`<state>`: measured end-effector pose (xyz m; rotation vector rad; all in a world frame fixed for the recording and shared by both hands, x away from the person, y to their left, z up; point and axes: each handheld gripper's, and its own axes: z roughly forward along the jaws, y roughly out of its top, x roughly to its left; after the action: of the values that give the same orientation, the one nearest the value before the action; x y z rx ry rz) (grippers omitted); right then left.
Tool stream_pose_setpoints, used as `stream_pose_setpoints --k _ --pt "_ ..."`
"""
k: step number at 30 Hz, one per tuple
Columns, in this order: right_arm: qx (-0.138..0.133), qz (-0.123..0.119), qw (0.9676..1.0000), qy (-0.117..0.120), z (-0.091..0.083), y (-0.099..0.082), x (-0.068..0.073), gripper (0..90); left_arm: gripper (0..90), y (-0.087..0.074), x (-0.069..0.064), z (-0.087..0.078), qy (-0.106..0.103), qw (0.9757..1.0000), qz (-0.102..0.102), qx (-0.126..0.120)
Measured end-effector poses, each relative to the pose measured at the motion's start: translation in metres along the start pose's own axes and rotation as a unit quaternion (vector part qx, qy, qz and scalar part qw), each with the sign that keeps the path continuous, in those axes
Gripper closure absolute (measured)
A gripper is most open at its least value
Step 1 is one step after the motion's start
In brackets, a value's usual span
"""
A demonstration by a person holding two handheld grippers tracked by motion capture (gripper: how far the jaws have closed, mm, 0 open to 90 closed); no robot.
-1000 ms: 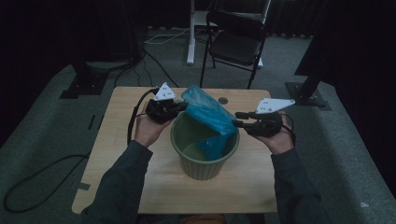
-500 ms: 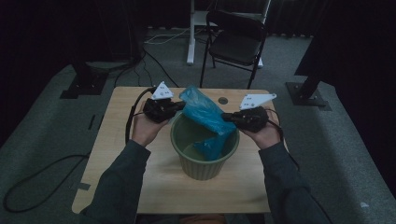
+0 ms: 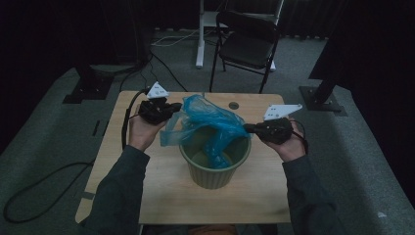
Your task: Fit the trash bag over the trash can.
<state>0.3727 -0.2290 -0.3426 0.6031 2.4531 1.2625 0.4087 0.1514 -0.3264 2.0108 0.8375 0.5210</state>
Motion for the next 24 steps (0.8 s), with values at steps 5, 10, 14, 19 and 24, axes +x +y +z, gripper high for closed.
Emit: stream_pose_setpoints --k 5,10,14,19,24 --pt "0.004 0.004 1.0 -0.001 -0.004 -0.006 -0.002 90.0 90.0 -0.005 0.01 0.004 0.009 0.9997 -0.02 0.008" --pt "0.006 0.006 1.0 -0.001 -0.007 -0.01 -0.004 90.0 90.0 -0.012 0.02 0.005 0.019 0.9987 -0.045 0.011" --pt "0.01 0.007 0.9999 0.003 -0.007 -0.011 -0.005 90.0 90.0 -0.015 0.024 0.005 0.02 0.998 -0.058 0.011" --pt "0.001 0.008 0.9998 0.016 -0.005 -0.009 -0.003 90.0 90.0 -0.014 0.019 0.007 0.005 0.9989 -0.045 0.01" --pt "-0.004 0.001 0.9997 0.023 0.004 0.0 0.001 90.0 90.0 -0.011 0.009 0.013 -0.009 0.9995 -0.027 0.014"
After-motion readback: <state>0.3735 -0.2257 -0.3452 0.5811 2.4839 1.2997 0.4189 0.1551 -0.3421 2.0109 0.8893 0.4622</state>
